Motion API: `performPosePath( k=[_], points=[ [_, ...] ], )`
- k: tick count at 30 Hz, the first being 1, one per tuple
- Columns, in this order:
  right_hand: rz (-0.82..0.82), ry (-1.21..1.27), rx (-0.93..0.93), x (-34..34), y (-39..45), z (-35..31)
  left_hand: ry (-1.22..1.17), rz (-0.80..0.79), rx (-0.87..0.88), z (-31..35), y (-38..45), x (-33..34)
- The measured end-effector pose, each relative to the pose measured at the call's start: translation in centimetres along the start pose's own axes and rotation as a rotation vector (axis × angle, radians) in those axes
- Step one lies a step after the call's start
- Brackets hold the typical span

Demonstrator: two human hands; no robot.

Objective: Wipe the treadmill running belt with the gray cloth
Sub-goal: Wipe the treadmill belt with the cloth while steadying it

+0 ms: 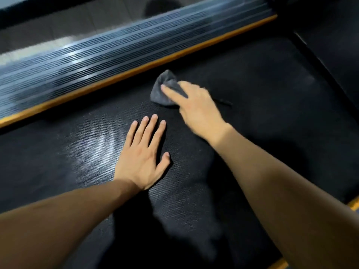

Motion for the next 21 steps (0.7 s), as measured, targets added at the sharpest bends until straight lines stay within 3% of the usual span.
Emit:
performPosePath(
  k=[4,6,8,11,14,15,19,21],
  points=[
    [0.007,-0.087,0.532,-1.8,-1.8,9.0,0.013,-0.007,-0.009,-0.1,0.0,-0.1],
    [-0.027,-0.053,0.647,-1.8,-2.1,9.2,0.016,-0.005,-0.016,0.0,0.0,-0.1],
    [0.009,-0.057,0.583,-1.5,-1.3,5.2,0.018,-0.009,-0.018,0.1,0.1,-0.1],
    [0.054,0.020,0.244,0.3,-0.6,-3.1,0.013,-0.009,-0.011,0.2,0.2,-0.2],
    [0.003,0.024,0.026,0.7,-0.1,-3.2,-0.003,-0.001,-0.004,0.1,0.2,-0.1],
    [0.022,0.008,0.051,0.2,0.1,-1.5,0.001,0.000,-0.006,0.0,0.2,-0.1],
    [0.046,-0.097,0.504,-1.1,-2.0,8.2,0.002,0.007,-0.009,0.0,0.2,-0.1],
    [0.060,-0.090,0.602,-1.3,-2.8,9.1,-0.002,0.011,-0.012,0.1,0.2,-0.1]
  ],
)
Point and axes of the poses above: each hand's wrist, its own y-axis towards the middle knuckle, its own x-axis out of the palm, z = x × y, the point moved 5 cm from there along y, towards the middle knuckle, and after that the axes turned 3 degrees about -z, right-handed, at the moved point
